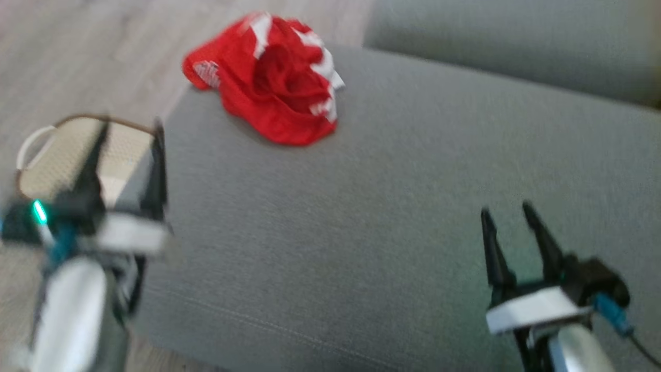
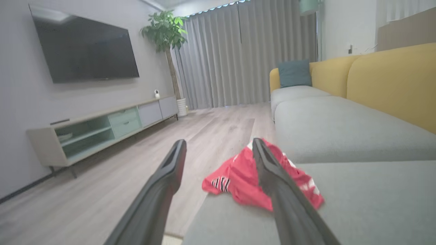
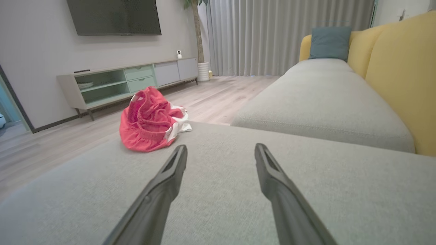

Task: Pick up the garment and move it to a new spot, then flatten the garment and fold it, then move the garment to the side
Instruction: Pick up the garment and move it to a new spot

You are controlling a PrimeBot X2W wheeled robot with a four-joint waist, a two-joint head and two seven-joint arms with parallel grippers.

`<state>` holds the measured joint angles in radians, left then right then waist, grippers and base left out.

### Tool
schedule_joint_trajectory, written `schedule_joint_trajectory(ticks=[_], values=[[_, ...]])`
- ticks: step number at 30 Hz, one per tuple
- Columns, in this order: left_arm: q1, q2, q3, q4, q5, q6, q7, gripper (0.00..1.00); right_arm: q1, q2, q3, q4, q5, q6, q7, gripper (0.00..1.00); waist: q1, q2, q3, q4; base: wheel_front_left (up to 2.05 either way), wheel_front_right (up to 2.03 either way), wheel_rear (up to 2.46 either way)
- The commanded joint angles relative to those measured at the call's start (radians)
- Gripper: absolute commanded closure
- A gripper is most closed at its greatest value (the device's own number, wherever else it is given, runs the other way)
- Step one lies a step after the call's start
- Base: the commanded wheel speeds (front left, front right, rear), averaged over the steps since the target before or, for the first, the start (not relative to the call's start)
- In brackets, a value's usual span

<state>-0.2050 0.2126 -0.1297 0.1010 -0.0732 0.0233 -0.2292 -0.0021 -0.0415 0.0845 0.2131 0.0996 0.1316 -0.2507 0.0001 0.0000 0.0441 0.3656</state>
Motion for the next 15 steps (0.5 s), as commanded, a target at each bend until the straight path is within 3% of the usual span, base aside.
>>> schedule_joint_trajectory(ticks=[1, 7, 15], values=[[-0.139, 0.043, 0.044, -0.026, -0.004, -0.023, 0.023, 0.00, -0.093, -0.009, 0.014, -0.051, -0.025, -0.001, -0.011, 0.00, -0.0001, 0.0000, 0.115, -0.090, 0.00, 0.00, 0.00], [-0.433, 0.115, 0.029, 0.116, -0.030, -0.108, 0.139, 0.00, -0.197, -0.009, 0.009, -0.084, -0.064, -0.001, -0.011, 0.00, -0.0001, 0.0000, 0.272, -0.192, 0.00, 0.00, 0.00], [-0.667, 0.192, -0.050, 0.388, -0.055, -0.148, 0.298, 0.00, -0.256, -0.009, 0.043, -0.100, -0.063, -0.001, -0.011, 0.00, -0.0001, 0.0000, 0.405, -0.300, 0.00, 0.00, 0.00]])
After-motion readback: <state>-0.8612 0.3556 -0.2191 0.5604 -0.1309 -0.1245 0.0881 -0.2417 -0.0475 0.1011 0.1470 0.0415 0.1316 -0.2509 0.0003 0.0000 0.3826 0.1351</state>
